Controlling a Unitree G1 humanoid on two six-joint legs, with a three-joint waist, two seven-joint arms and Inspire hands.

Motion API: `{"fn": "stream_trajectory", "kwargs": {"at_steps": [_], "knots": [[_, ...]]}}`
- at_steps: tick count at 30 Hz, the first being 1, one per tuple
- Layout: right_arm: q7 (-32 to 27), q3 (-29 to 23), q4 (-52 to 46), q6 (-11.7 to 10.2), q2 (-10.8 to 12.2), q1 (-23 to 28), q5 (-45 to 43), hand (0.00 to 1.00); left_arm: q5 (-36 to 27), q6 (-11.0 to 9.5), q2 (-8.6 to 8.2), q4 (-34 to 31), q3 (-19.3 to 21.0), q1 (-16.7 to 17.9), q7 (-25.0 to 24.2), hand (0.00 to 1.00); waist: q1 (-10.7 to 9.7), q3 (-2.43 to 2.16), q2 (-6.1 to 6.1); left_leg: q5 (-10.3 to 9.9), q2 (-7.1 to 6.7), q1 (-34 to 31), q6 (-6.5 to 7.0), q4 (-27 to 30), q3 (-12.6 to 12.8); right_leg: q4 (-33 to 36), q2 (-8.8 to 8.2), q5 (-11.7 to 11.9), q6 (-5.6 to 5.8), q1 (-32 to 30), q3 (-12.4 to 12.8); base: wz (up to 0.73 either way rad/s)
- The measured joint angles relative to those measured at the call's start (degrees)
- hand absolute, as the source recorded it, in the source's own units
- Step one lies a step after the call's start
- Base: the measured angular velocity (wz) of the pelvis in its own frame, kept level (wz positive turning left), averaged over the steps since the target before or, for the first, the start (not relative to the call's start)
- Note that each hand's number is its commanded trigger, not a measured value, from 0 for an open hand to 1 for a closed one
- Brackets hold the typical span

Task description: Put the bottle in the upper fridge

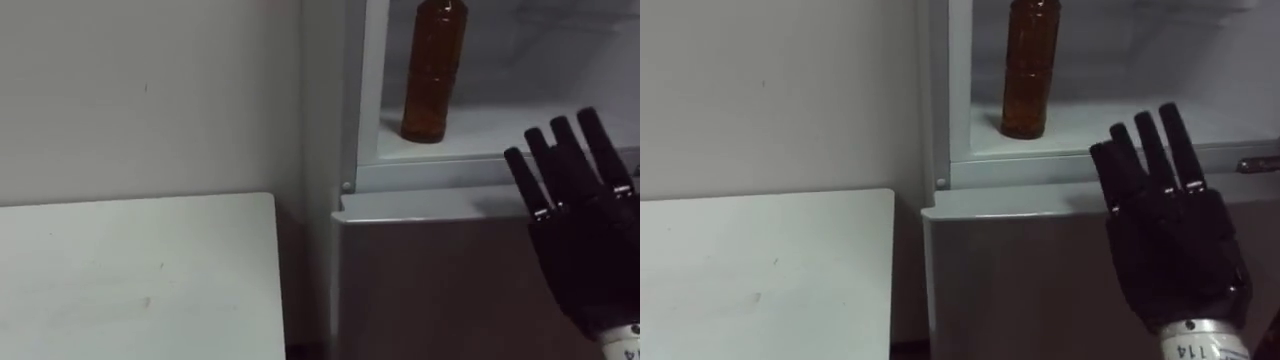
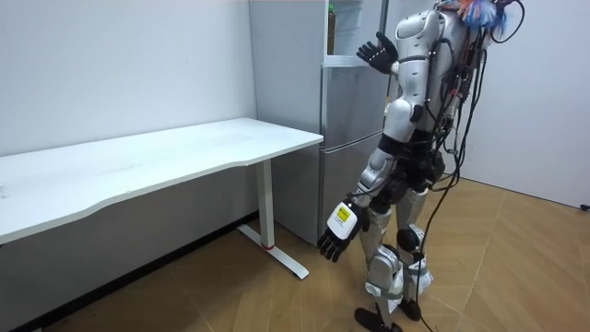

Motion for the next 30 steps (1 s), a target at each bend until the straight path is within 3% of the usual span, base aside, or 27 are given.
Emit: {"fn": "stream_trajectory", "kwargs": {"at_steps": [2, 6, 11, 15, 18, 25, 28, 30], "knots": [[1.18, 0.58, 2.75, 0.01, 1.33, 0.79, 0.38, 0.0, 0.02, -0.01, -0.33, 0.02, -0.92, -0.31, -0.01, 0.0, -0.03, -0.24, 0.25, -0.03, 0.0, -0.21, 0.0, 0.0, 0.35, 0.05, 0.02, -0.02, 0.01, -0.65, 0.43, -0.14], [5.58, 2.35, 12.07, -1.26, 3.85, 2.86, 0.6, 0.0, -0.51, -0.15, -0.37, 0.33, -2.48, -1.05, -0.02, 0.0, -0.45, -0.15, 0.65, -0.13, 0.19, 0.2, -0.11, -0.02, 1.22, -0.06, 0.28, 0.01, -0.04, -0.75, 1.39, -0.12], [7.93, 4.47, 23.73, -0.34, 3.86, 8.89, 1.71, 0.0, -3.32, -1.16, -0.36, 0.52, -2.88, -2.47, -0.05, 0.0, -1.42, -0.21, 0.61, -0.14, 0.15, -0.52, -0.09, -0.01, 1.24, 0.07, 0.29, -0.02, -0.06, -1.65, 1.73, -0.03], [7.78, 4.6, 35.95, -0.24, 3.94, 10.85, 1.61, 0.0, -3.32, -2.56, -0.42, 0.05, -2.89, -2.8, -0.04, 0.0, -1.93, -0.11, 0.52, -0.14, 0.1, -0.99, -0.08, -0.05, 1.21, 0.24, 0.29, -0.01, -0.06, -2.09, 1.77, -0.01], [7.79, 4.88, 39.41, -0.28, 3.95, 12.47, 1.67, 0.0, -4.11, -3.43, -0.4, -0.46, -2.96, -2.67, -0.04, 0.0, -2.79, -0.14, 0.64, -0.14, 0.09, -1.46, -0.09, -0.05, 1.18, 0.08, 0.31, -0.02, -0.06, -2.65, 1.9, 0.0], [7.3, 4.85, 52.85, -0.28, 3.92, 12.27, 0.55, 0.0, -4.45, -5.34, -0.37, -0.09, -3.06, -3.47, -0.03, 0.0, -3.89, -0.05, 0.59, -0.15, 0.03, -0.89, -0.09, -0.29, 1.11, -0.12, 0.33, -0.04, -0.02, -1.92, 1.89, 0.0], [6.21, 3.72, 56.66, -0.33, 3.94, 11.46, -1.59, 0.0, -4.43, -5.54, -0.29, -0.17, -3.07, -3.43, -0.04, 0.0, -4.84, -0.04, 0.56, -0.14, 0.03, -0.83, -0.09, -0.33, 1.09, -0.17, 0.32, -0.08, -0.01, -1.96, 1.9, 0.01], [5.45, 2.51, 64.59, -0.46, 3.9, 10.21, -6.1, 0.0, -4.5, -5.84, -0.29, -0.4, -2.93, -3.0, -0.05, 0.0, -5.26, -0.1, 0.31, -0.15, 0.0, -0.53, -0.09, -0.34, 0.52, -0.7, 0.31, -0.07, -0.01, -1.27, 1.41, 0.1]]}}
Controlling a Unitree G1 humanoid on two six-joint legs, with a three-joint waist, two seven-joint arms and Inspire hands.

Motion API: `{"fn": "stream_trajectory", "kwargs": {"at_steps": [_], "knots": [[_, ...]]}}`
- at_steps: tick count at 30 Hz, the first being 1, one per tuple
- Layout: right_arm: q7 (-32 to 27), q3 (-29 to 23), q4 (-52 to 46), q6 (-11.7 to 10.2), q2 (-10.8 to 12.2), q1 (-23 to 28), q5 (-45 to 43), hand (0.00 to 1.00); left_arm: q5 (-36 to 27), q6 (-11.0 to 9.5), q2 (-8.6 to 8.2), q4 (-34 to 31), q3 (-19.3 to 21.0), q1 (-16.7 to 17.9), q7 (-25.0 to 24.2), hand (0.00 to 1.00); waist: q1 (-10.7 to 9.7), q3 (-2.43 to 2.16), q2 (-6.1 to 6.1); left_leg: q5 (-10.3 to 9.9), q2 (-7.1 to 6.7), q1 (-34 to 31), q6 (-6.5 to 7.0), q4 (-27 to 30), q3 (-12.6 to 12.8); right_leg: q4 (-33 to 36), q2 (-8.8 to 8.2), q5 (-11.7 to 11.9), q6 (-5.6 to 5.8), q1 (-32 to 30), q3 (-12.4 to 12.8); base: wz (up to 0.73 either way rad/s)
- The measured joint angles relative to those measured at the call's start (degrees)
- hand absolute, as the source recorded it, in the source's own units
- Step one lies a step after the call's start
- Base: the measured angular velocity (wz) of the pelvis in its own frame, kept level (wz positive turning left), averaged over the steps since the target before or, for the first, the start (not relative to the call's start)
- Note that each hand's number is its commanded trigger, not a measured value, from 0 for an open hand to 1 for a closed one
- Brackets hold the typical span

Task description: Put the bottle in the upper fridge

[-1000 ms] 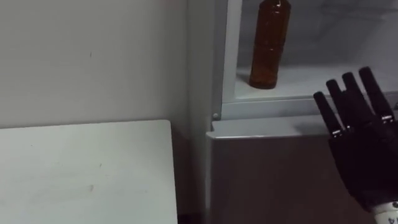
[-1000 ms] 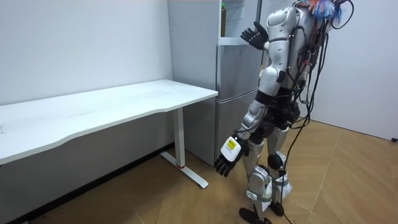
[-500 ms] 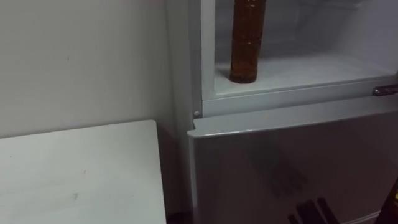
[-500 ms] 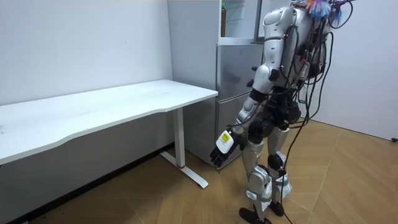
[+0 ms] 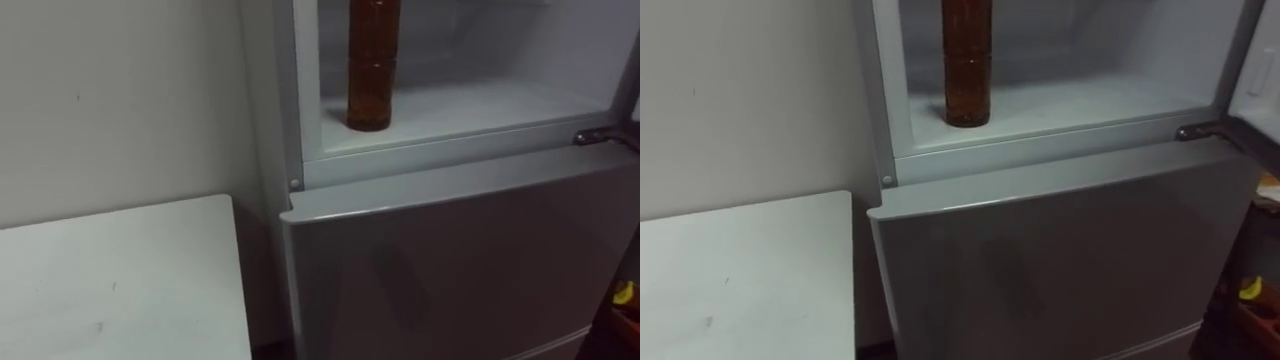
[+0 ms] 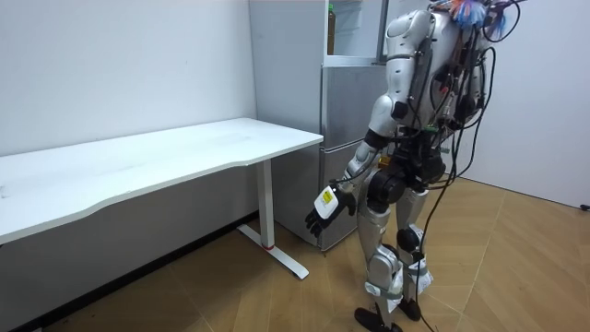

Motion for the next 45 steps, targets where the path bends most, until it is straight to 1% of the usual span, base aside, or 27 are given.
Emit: {"fn": "stream_trajectory", "kwargs": {"at_steps": [1, 3, 6, 7, 11, 12, 14, 15, 17, 20, 23, 25, 27, 31, 37, 38, 40, 45], "knots": [[-0.24, -0.37, 1.95, 0.11, 0.04, -0.08, -1.25, 0.0, 0.0, -0.05, -0.02, -0.06, 0.03, -0.08, -0.03, 0.0, 0.04, -0.03, -0.09, 0.0, 0.0, 0.04, 0.0, -0.01, -0.1, 0.0, 0.0, 0.0, 0.0, 0.07, -0.07, 0.07], [-1.28, -0.87, 7.26, 0.65, 0.02, -0.09, -7.22, 0.0, 0.03, -0.05, -0.05, 0.07, 0.67, 0.28, -0.09, 0.0, 0.38, 0.04, -0.1, 0.0, -0.07, 0.46, -0.01, -0.2, -0.71, -0.12, 0.07, -0.01, -0.02, 0.49, -0.01, -0.02], [-1.34, -0.79, 11.07, 1.02, 0.04, -0.2, -10.46, 0.0, 0.0, -0.03, -0.03, 0.12, 1.14, 0.56, -0.09, 0.0, 0.68, 0.11, 0.01, -0.01, -0.15, 0.53, -0.02, -0.2, -1.25, -0.13, 0.1, -0.04, -0.06, 0.56, -0.01, -0.01], [-1.35, -0.78, 11.5, 1.19, 0.06, -0.32, -10.72, 0.0, -0.01, -0.03, -0.03, 0.12, 1.14, 0.56, -0.09, 0.0, 0.72, 0.11, 0.02, -0.01, -0.15, 0.54, -0.02, -0.2, -1.27, -0.12, 0.1, -0.03, -0.06, 0.57, -0.01, 0.0], [-1.05, 0.5, 12.53, 1.53, 0.11, -0.6, -17.1, 0.0, 0.02, -0.03, -0.03, 0.12, 1.08, 0.55, -0.18, 0.0, 0.69, 0.16, 0.0, 0.0, -0.16, 0.45, -0.02, -0.17, -1.42, -0.14, 0.08, -0.03, -0.07, 0.73, -0.26, 0.01], [-0.94, 1.47, 13.31, 1.57, 0.08, -1.07, -20.28, 0.0, 0.04, -0.02, -0.03, 0.12, 1.06, 0.55, -0.18, 0.0, 0.64, 0.21, -0.02, 0.01, -0.19, 0.22, -0.02, -0.15, -1.59, -0.16, 0.02, -0.03, -0.07, 0.7, -0.74, 0.04], [-0.3, 3.27, 15.49, 2.02, 0.08, -2.4, -25.57, 0.0, 0.04, -0.02, -0.03, 0.11, 1.02, 0.39, -0.19, 0.0, 0.73, 0.24, -0.19, 0.01, -0.18, 0.32, -0.02, -0.14, -1.62, -0.21, 0.01, -0.03, -0.07, 0.6, -0.8, 0.02], [0.14, 4.56, 16.31, 2.43, 0.11, -2.89, -29.21, 0.0, 0.03, -0.01, -0.03, 0.11, 0.9, 0.27, -0.26, 0.0, 0.84, 0.25, -0.26, 0.01, -0.18, 0.41, -0.02, -0.14, -1.62, -0.22, 0.02, -0.03, -0.07, 0.67, -0.76, 0.0], [0.29, 6.32, 16.32, 2.84, 0.22, -3.11, -33.66, 0.0, 0.02, -0.01, -0.02, 0.12, 0.63, 0.18, -0.82, 0.0, 1.35, 0.31, -0.29, 0.01, -0.19, 0.43, -0.02, -0.16, -1.62, -0.22, 0.01, -0.03, -0.07, 0.78, -0.79, 0.0], [0.96, 7.24, 16.86, 3.28, 0.5, -3.98, -39.82, 0.0, 0.07, -0.02, -0.03, 0.23, 0.77, -0.25, -1.37, 0.0, 2.19, 0.57, -0.55, 0.0, -0.22, 0.06, -0.01, -0.16, -1.74, -0.37, -0.01, -0.04, -0.05, 0.73, -0.95, 0.03], [0.99, 7.62, 17.18, 3.58, 0.47, -5.04, -43.74, 0.0, 0.09, -0.01, 0.0, 0.23, 1.13, -0.16, -1.42, 0.0, 2.37, 0.61, -0.84, 0.01, -0.32, -0.3, -0.01, -0.08, -2.42, -0.47, -0.11, -0.09, 0.01, 0.71, -1.51, 0.1], [0.89, 7.65, 17.19, 3.77, 0.47, -5.59, -44.52, 0.0, 0.09, -0.01, 0.0, 0.22, 1.26, 0.04, -1.39, 0.0, 2.32, 0.59, -0.98, 0.01, -0.35, -0.29, 0.0, -0.06, -2.67, -0.61, -0.11, -0.08, 0.01, 1.02, -1.76, 0.11], [0.8, 7.94, 17.79, 3.81, 0.47, -6.03, -44.62, 0.0, 0.12, -0.01, 0.03, 0.21, 1.59, -0.07, -1.37, 0.0, 2.24, 0.61, -1.26, 0.01, -0.54, -0.17, 0.0, 0.03, -3.76, -1.2, -0.21, -0.07, 0.06, 1.74, -2.46, 0.21], [0.63, 7.95, 17.82, 3.83, 0.46, -6.76, -44.61, 0.0, 0.12, -0.01, 0.08, 0.2, 1.65, -0.07, -1.36, 0.0, 2.56, 0.65, -1.38, 0.01, -0.55, -0.17, 0.0, 0.07, -3.81, -1.19, -0.24, -0.07, 0.06, 1.69, -2.49, 0.03], [0.31, 7.91, 18.07, 3.82, 0.46, -6.55, -43.12, 0.0, 0.75, -0.01, 0.09, -0.47, 1.65, -0.27, -1.14, 0.0, 2.21, 0.65, -1.4, 0.0, -0.7, -0.37, 0.02, -0.15, -3.99, -1.26, -0.3, -0.25, 0.27, 1.67, -2.4, 0.0], [-0.04, 7.65, 18.21, 3.82, 0.46, -6.21, -41.81, 0.0, 0.74, -0.02, 0.09, -0.85, 1.66, -0.16, -1.05, 0.0, 2.18, 0.71, -1.27, 0.0, -0.71, -0.33, 0.03, -0.19, -4.01, -1.29, -0.29, -0.26, 0.28, 1.7, -2.32, 0.0], [-0.25, 5.37, 18.2, 3.82, 0.46, -5.7, -41.48, 0.0, 0.72, -0.02, 0.09, -0.94, 1.67, 0.01, -0.84, 0.0, 2.09, 0.63, -1.34, -0.01, -0.75, -0.31, 0.05, -0.21, -3.99, -1.26, -0.25, -0.27, 0.3, 1.67, -2.06, -0.02], [-2.82, -0.6, 18.16, 3.76, -0.27, -5.04, -41.1, 0.0, 0.85, -0.02, 0.21, -0.94, 4.43, 1.05, 0.3, 0.0, 1.81, 0.55, -1.51, -0.01, -0.73, 0.38, 0.04, -0.45, -4.05, -1.17, -0.03, -0.26, 0.28, 1.66, -1.17, -0.08]]}}
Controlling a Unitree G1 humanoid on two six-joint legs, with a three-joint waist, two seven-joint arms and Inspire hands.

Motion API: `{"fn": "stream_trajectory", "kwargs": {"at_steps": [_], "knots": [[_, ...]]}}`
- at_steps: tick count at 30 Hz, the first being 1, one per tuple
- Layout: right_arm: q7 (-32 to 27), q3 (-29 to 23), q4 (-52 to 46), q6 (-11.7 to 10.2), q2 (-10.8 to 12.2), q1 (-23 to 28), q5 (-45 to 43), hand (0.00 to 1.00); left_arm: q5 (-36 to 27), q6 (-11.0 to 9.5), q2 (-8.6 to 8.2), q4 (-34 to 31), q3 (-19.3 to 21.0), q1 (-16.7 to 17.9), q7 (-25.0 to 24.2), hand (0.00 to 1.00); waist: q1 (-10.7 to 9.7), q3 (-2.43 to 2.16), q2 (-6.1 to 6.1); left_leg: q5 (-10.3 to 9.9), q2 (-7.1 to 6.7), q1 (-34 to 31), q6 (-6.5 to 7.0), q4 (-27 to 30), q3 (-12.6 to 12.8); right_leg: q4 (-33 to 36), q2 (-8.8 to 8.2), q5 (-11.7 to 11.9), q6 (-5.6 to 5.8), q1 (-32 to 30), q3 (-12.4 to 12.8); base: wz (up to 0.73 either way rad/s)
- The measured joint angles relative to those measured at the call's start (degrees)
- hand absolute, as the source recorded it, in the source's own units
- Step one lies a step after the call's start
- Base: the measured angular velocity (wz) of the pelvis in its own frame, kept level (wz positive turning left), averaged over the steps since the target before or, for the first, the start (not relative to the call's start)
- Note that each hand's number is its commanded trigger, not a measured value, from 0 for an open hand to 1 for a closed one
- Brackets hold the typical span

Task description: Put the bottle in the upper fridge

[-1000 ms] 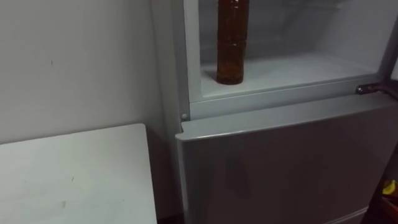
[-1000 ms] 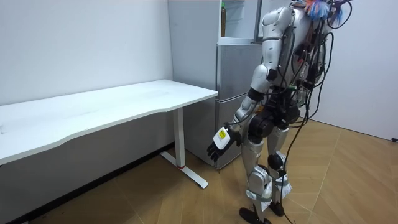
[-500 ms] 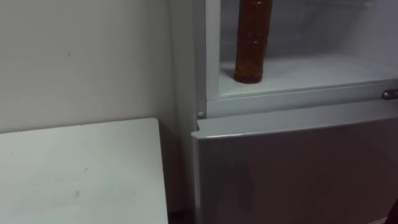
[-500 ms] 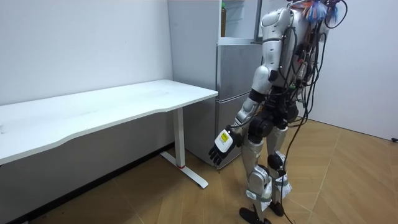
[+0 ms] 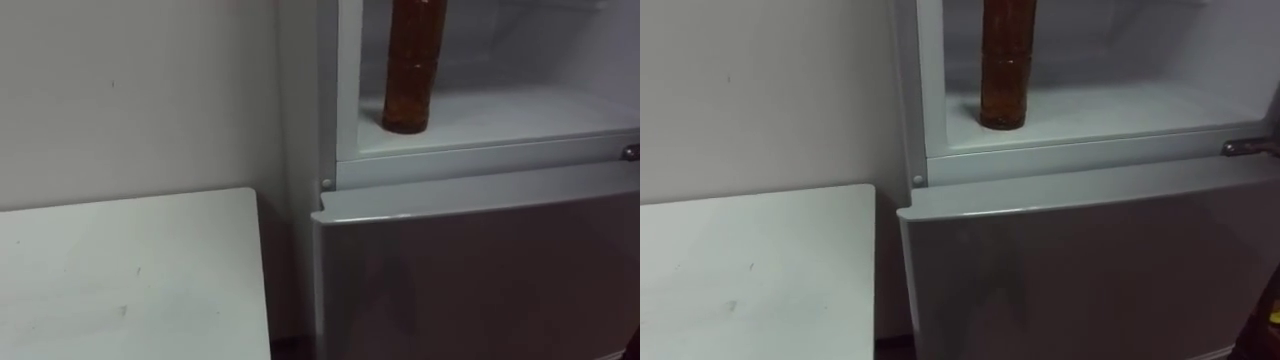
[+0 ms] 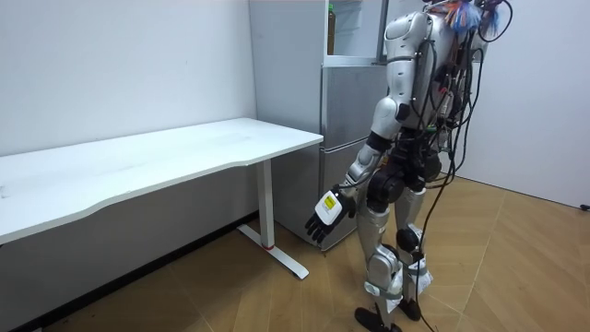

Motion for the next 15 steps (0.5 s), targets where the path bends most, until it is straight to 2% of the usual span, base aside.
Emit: {"fn": "stream_trajectory", "kwargs": {"at_steps": [4, 7, 9, 13, 15], "knots": [[-1.75, -5.71, 0.02, -0.09, -0.08, -0.34, 0.5, 0.0, 0.59, 0.0, 0.44, 0.09, 1.67, 0.83, 0.36, 0.0, -1.3, -0.15, -0.35, 0.01, -0.07, 0.31, -0.01, -0.17, -0.2, 0.0, 0.04, -0.01, -0.01, 0.3, 0.18, -0.01], [-3.04, -10.28, -1.96, -0.04, -0.53, -0.03, 5.24, 0.0, 2.35, -0.06, 0.95, 0.0, 4.84, 1.28, 0.77, 0.0, -1.51, -0.12, -1.12, 0.01, 0.01, 1.2, -0.01, -0.44, 0.43, 0.05, 0.25, -0.07, -0.06, 0.45, 1.53, -0.16], [-4.01, -13.88, -5.68, -0.08, -1.32, 0.2, 9.01, 0.0, 2.36, -0.16, 1.34, 0.0, 7.01, 1.75, 1.4, 0.0, -2.57, -0.07, -1.78, -0.01, -0.01, 1.83, 0.0, -0.79, 0.59, 0.12, 0.31, -0.14, 0.01, 1.01, 1.95, -0.09], [-6.44, -18.73, -14.43, -0.34, -2.77, 1.38, 12.48, 0.0, 2.42, -0.79, 2.2, -0.07, 9.77, 1.98, 1.41, 0.0, -3.4, 0.0, -2.57, -0.02, -0.07, 2.12, 0.02, -1.12, 0.66, 0.42, 0.34, -0.14, 0.02, 0.78, 2.26, -0.06], [-8.68, -20.63, -21.03, -1.14, -3.63, 3.16, 13.75, 0.0, 2.52, -0.85, 2.7, -1.19, 10.45, 2.6, 1.92, 0.0, -3.53, -0.17, -3.26, -0.02, -0.07, 2.28, 0.02, -1.16, 0.67, 0.52, 0.42, -0.14, 0.01, 0.65, 2.45, -0.06]]}}
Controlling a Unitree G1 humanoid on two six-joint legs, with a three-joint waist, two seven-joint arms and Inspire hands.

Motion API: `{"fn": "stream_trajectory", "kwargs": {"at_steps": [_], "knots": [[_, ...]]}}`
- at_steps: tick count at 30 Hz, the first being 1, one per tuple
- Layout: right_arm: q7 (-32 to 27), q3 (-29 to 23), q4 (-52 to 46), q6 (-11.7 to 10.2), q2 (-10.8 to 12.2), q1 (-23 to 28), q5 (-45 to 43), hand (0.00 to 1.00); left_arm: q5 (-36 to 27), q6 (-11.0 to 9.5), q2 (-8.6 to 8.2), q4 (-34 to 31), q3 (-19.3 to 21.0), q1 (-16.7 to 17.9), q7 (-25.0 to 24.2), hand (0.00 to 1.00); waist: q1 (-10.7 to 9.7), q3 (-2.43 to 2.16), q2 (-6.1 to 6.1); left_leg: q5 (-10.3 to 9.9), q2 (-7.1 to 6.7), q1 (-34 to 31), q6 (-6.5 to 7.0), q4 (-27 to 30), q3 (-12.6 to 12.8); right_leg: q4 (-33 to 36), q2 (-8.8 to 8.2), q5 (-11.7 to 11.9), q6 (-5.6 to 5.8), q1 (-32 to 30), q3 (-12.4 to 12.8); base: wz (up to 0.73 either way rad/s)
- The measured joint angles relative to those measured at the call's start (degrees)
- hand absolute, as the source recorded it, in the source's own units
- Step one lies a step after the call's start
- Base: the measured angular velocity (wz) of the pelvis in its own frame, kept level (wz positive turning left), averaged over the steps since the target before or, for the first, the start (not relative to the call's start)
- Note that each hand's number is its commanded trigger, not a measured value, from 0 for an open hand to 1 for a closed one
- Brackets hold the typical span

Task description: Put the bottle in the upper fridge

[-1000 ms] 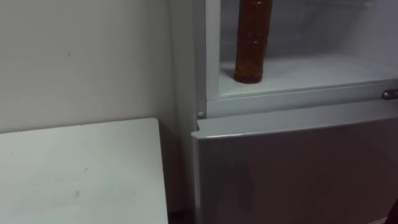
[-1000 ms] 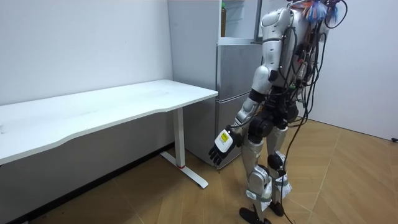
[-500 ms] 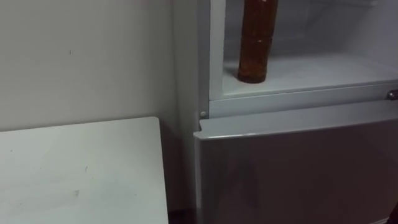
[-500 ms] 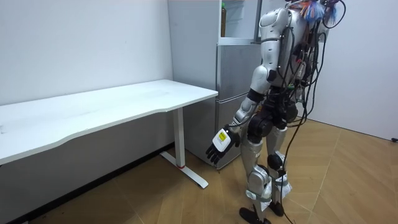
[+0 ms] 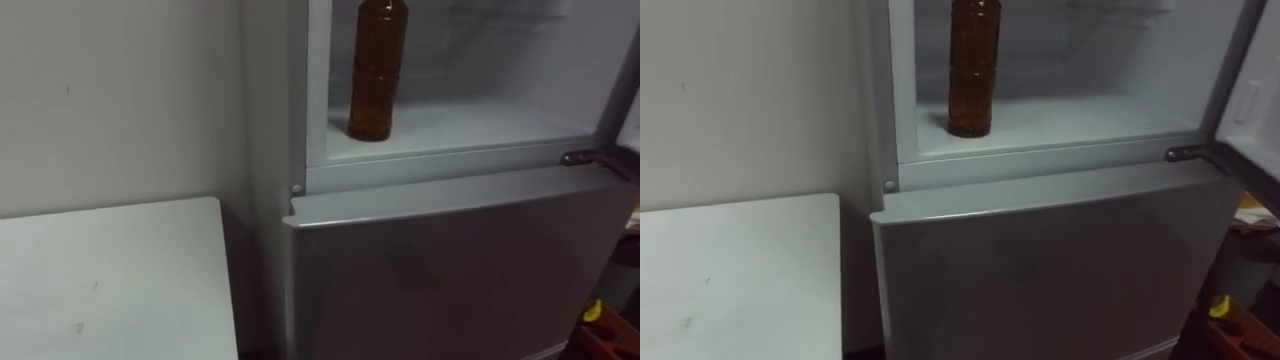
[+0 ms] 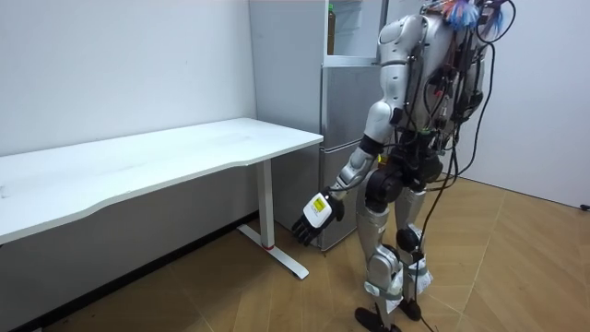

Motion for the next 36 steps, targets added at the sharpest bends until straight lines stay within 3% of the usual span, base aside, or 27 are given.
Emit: {"fn": "stream_trajectory", "kwargs": {"at_steps": [4, 17, 21, 23, 27, 33, 36], "knots": [[-4.17, -3.35, -7.17, -0.14, -1.62, -0.64, 0.39, 0.0, 0.06, -0.13, 0.0, -0.48, 0.73, 1.44, 0.68, 0.0, -1.13, -0.1, -0.56, 0.01, -0.01, -0.38, 0.01, -0.03, 0.48, 0.54, 0.04, -0.01, -0.02, -0.75, 0.53, -0.09], [-16.0, -7.22, -22.31, -0.45, -12.58, -1.86, -0.34, 0.0, 0.41, 0.97, 0.84, -1.02, 1.86, 2.02, 1.91, 0.0, -1.75, 0.17, -2.85, -0.01, 0.16, -0.32, 0.01, -0.33, 1.84, 1.46, 0.18, -0.11, -0.1, -1.73, 1.22, -0.04], [-18.62, -9.65, -24.34, -0.38, -13.02, -4.73, -1.44, 0.0, 0.56, 1.29, 0.9, -1.07, 1.89, 2.7, 2.2, 0.0, -2.38, 0.14, -3.81, -0.02, 0.2, -0.31, 0.01, -0.33, 2.03, 1.47, 0.22, -0.11, -0.1, -1.75, 1.21, 0.01], [-20.38, -11.17, -26.81, -0.38, -13.15, -5.61, -1.28, 0.0, 0.8, 1.58, 1.0, -1.21, 2.0, 3.07, 2.2, 0.0, -2.52, 0.11, -3.88, -0.02, 0.21, -0.32, 0.01, -0.32, 2.09, 1.43, 0.19, -0.11, -0.1, -1.76, 1.07, 0.0], [-23.65, -11.62, -31.71, -0.72, -16.26, -5.62, -1.32, 0.0, 0.78, 2.05, 1.09, -1.49, 1.94, 3.37, 2.26, 0.0, -2.45, 0.16, -3.56, -0.02, 0.26, -0.15, 0.01, -0.32, 2.32, 1.46, 0.28, -0.06, -0.14, -1.62, 1.24, -0.02], [-27.75, -11.68, -36.23, -0.64, -16.26, -5.64, -2.43, 0.0, 1.07, 2.39, 0.97, -0.85, 1.98, 3.66, 3.38, 0.0, -2.49, 0.1, -2.07, -0.03, 0.29, -0.15, 0.0, -0.36, 2.27, 1.49, 0.68, -0.08, -0.16, -1.76, 1.38, 0.0], [-29.01, -11.51, -37.16, -0.42, -16.25, -5.63, -3.29, 0.0, 1.37, 2.6, 0.95, -0.91, 1.98, 3.71, 3.21, 0.0, -2.46, 0.15, -1.88, -0.02, 0.3, -0.25, -0.03, -0.34, 2.31, 1.49, 0.76, -0.19, -0.27, -1.95, 1.49, 0.0]]}}
